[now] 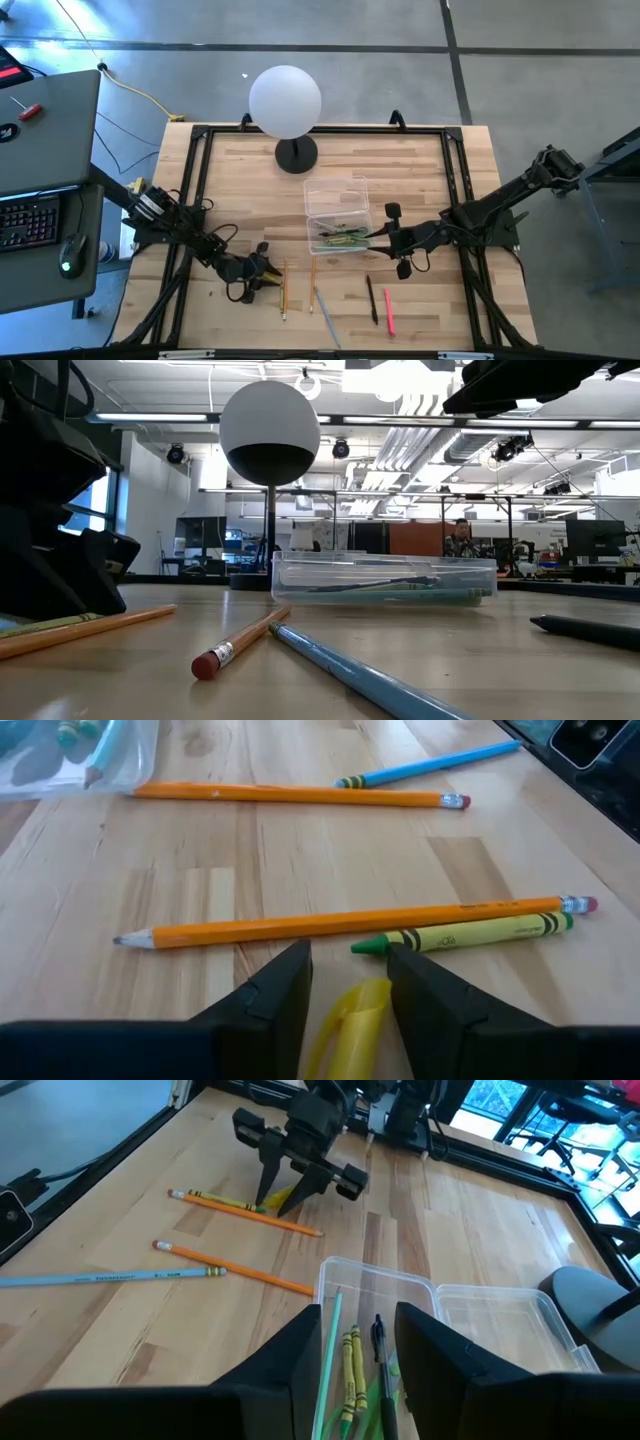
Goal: Pick & place school supplies into a supply box
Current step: Put the yellow pen into the transparent supply box
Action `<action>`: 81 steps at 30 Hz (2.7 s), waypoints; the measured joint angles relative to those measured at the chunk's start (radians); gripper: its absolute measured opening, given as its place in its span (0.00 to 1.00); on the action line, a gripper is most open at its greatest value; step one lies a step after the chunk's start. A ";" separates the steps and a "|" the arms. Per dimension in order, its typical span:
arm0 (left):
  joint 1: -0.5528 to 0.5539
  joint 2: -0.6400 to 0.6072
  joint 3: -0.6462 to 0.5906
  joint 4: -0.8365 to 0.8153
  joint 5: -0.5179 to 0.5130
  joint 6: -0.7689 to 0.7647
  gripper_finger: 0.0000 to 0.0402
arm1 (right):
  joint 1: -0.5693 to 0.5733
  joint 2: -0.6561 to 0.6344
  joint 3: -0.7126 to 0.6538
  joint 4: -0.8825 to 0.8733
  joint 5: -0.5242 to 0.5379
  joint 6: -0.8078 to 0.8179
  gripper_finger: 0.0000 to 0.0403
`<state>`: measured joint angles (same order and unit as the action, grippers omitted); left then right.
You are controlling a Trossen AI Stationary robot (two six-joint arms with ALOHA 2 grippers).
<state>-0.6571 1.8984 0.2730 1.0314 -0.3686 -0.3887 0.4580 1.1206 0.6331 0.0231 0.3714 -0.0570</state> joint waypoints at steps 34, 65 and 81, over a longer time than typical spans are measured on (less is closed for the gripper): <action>0.000 -0.002 -0.006 -0.062 -0.136 -0.078 0.24 | 0.000 0.000 0.000 0.004 0.000 -0.001 0.27; 0.240 -0.058 0.473 -0.044 -0.427 0.394 0.24 | 0.000 0.000 0.000 0.005 0.000 0.057 0.26; 0.584 0.214 1.031 -0.730 0.149 0.174 0.25 | 0.004 0.000 0.000 -0.158 -0.001 0.157 0.24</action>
<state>-0.0728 2.1121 1.3038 0.3011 -0.2193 -0.2149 0.4624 1.1210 0.6327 -0.1348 0.3705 0.1002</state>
